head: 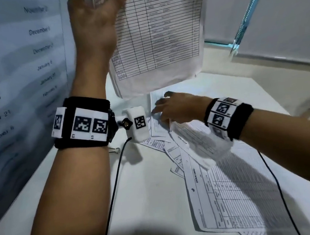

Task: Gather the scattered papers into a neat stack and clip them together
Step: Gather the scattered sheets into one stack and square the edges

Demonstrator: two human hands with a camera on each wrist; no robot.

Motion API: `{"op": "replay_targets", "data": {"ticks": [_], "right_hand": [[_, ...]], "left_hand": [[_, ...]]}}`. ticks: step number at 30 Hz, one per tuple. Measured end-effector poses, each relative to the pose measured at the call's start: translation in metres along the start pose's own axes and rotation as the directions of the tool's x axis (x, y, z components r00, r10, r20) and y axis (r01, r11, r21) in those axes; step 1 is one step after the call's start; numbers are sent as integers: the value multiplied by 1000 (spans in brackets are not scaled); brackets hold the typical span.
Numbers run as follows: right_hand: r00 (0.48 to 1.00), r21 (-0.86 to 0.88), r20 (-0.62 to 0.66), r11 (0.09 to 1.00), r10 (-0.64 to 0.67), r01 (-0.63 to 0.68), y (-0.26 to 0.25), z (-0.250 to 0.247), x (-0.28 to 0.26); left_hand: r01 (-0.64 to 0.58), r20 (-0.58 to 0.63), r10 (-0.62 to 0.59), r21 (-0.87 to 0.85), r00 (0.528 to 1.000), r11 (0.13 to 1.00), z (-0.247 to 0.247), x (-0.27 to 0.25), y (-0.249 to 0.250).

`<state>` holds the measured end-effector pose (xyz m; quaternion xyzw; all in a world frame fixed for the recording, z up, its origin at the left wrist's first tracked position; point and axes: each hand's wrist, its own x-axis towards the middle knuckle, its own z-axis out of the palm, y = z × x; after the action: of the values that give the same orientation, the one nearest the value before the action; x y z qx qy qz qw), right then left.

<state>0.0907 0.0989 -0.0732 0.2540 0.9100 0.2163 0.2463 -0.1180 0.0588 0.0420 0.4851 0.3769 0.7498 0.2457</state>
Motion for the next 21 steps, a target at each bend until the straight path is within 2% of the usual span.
{"op": "replay_targets", "data": {"ticks": [4, 9, 14, 17, 19, 21], "right_hand": [[997, -21, -78, 1000, -12, 11, -4, 4, 7], [989, -46, -148, 999, 8, -15, -4, 12, 4], [959, 182, -251, 979, 132, -88, 8, 18, -18], [893, 373, -339, 914, 295, -161, 23, 2, -51], [810, 491, -397, 846, 431, -209, 32, -16, -79], [708, 614, -422, 753, 566, -236, 38, -34, -113]], "left_hand": [[-9, -15, 9, 35, 1000, 999, 0, 2, -4], [15, 25, -16, 31, 1000, 999, 2, 0, -5], [-2, 34, 3, -23, 999, 1000, -1, -1, -8], [7, 37, -6, -42, 999, 999, -1, 0, -9], [55, 25, -53, -74, 998, 996, 0, 2, -10], [40, 3, -40, -62, 999, 997, 3, -1, -10]]}}
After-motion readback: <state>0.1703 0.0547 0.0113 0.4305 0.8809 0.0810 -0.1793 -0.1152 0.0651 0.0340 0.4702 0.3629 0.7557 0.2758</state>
